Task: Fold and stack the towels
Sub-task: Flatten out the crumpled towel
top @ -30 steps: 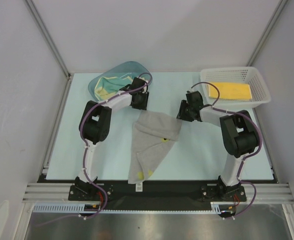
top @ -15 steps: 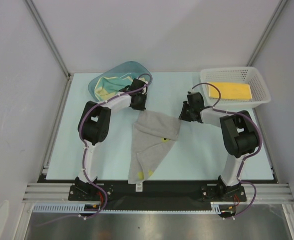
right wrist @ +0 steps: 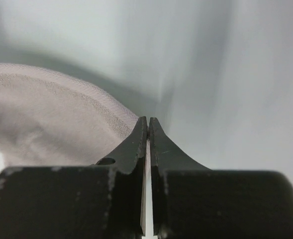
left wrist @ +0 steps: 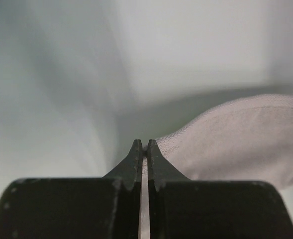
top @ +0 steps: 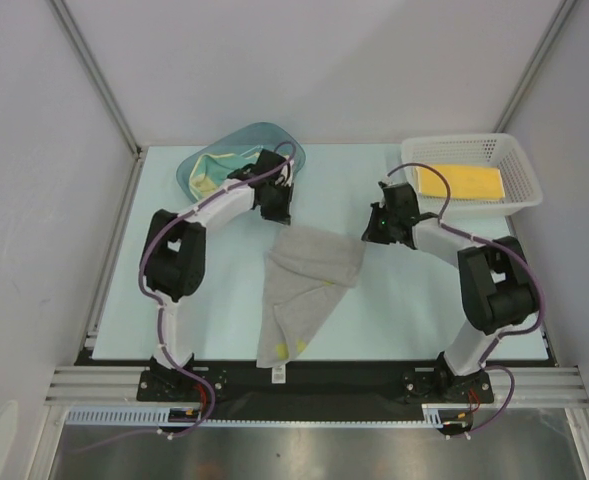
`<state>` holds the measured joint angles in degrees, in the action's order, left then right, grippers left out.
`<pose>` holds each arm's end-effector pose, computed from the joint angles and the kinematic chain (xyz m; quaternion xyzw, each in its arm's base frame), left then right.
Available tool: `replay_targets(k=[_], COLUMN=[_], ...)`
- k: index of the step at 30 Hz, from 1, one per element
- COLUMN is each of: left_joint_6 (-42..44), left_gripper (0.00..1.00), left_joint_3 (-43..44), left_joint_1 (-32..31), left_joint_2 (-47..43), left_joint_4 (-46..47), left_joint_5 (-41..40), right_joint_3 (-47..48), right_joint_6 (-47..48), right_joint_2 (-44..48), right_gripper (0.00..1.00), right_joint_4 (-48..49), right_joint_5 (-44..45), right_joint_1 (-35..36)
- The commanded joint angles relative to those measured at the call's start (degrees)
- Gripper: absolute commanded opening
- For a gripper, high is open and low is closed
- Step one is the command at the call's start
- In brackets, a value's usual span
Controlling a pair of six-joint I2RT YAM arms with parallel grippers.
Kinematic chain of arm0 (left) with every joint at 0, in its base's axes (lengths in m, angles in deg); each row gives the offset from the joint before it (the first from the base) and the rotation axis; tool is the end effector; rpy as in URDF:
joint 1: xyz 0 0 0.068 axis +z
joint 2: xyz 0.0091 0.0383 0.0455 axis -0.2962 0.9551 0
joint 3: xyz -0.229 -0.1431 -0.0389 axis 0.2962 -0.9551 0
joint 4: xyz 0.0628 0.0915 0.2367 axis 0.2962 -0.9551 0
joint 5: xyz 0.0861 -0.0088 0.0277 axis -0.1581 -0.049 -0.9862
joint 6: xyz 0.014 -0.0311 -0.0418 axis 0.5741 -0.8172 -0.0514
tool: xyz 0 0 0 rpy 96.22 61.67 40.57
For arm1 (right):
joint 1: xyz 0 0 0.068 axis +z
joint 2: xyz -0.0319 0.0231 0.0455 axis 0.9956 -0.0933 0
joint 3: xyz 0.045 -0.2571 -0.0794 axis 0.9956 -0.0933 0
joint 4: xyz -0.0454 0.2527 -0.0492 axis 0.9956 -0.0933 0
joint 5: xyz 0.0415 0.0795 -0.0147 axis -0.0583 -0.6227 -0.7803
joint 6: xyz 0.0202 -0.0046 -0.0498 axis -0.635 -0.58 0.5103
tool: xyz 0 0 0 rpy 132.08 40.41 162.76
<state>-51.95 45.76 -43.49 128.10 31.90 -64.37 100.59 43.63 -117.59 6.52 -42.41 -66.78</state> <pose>0.4027 -0.2040 0.1936 0.1140 0.9571 -0.1499 0.2200 0.3411 0.1146 0.1713 0.0147 0.9356 0.1740 0.3068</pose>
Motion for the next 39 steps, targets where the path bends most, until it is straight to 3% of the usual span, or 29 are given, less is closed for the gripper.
replay_targets(k=[1,11,18,21,26,30,35,39], left_joint_6=[-1.5,-1.6,-0.3,0.7,1.7,-1.3,-5.0,-6.0], left_gripper=[0.00,0.00,0.00,0.00,0.00,0.00,0.00,0.00], left_joint_3=[2.0,8.8,7.1,3.3,-10.4,-15.4,-17.8,-14.3], left_joint_1=[-0.4,0.0,0.0,-0.4,-4.4,-8.1,-13.4,-16.2], left_joint_2=[-9.0,-16.2,-26.7,-35.0,-54.7,-63.3,-68.0,-68.4], left_joint_4=[-1.7,7.9,9.9,10.3,15.8,17.5,18.3,16.6], left_joint_5=[0.1,-2.3,-2.2,0.1,2.0,4.4,6.8,5.8], right_joint_3=[1.3,15.2,23.7,23.1,16.3,11.0,13.5,17.1], right_joint_6=[2.4,11.4,13.5,13.8,14.0,11.0,8.0,6.5], right_joint_2=[7.8,13.2,19.0,25.7,41.3,55.9,61.6,63.3], right_gripper=[0.00,0.00,0.00,0.00,0.00,0.00,0.00,0.00], right_joint_4=[-1.8,0.5,-2.7,-5.4,-8.4,-6.5,-9.9,-11.5], right_joint_5=[-0.6,2.2,3.2,3.0,0.9,1.0,-4.0,-5.5], right_joint_1=[-0.6,-2.1,-2.3,-2.0,2.1,4.7,6.2,6.2])
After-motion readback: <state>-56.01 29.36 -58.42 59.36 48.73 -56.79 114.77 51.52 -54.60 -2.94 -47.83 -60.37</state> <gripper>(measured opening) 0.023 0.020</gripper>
